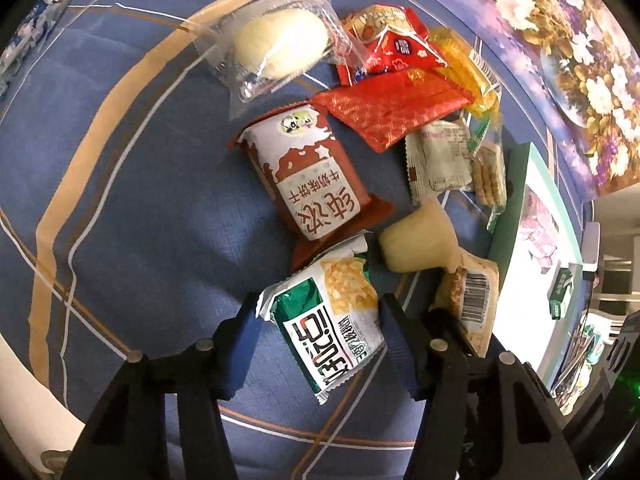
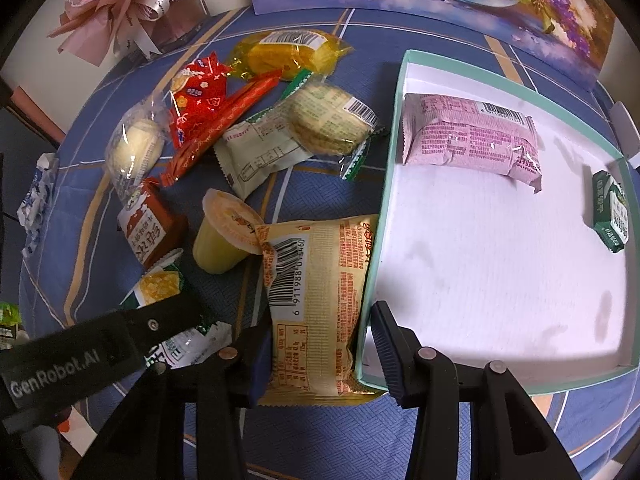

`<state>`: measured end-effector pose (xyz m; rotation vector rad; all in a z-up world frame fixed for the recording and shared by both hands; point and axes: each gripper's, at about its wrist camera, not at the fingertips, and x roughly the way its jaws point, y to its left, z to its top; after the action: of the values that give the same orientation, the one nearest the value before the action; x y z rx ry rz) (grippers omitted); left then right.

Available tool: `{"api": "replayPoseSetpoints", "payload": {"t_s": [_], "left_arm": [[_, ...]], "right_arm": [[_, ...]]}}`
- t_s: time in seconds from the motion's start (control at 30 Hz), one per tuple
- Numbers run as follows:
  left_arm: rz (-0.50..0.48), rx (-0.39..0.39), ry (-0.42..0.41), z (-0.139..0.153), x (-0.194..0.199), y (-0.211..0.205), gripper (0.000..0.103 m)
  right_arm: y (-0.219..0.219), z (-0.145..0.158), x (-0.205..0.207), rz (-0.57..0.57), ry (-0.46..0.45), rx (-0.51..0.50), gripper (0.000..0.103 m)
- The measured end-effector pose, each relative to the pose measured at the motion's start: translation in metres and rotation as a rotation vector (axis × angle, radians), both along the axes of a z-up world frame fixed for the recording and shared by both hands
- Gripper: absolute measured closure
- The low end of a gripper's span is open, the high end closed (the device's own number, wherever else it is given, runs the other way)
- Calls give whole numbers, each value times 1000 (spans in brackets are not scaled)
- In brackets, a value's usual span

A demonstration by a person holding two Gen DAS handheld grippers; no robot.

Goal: Organize snacks
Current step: 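Grasp the green-white corn snack bag with the left tool while the right approaches the bread, then grasp the tan bread packet with the right tool while the left holds the corn bag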

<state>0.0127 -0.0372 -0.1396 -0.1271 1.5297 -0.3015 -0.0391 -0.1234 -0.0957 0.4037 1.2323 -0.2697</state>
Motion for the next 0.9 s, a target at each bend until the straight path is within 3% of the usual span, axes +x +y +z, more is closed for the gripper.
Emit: {"api": "replayPoseSetpoints", "payload": {"t_s": [0.47, 0.73, 0.9], "left_arm": [[7, -28, -57, 45, 9, 23, 43], [2, -20, -41, 47, 3, 31, 43], [2, 6, -8, 34, 4, 28, 43]], "right_arm": [[-16, 29, -8, -30, -90, 45, 60], [-11, 13, -6, -6, -26, 43, 60], [-9, 13, -5, 0, -23, 42, 57]]}}
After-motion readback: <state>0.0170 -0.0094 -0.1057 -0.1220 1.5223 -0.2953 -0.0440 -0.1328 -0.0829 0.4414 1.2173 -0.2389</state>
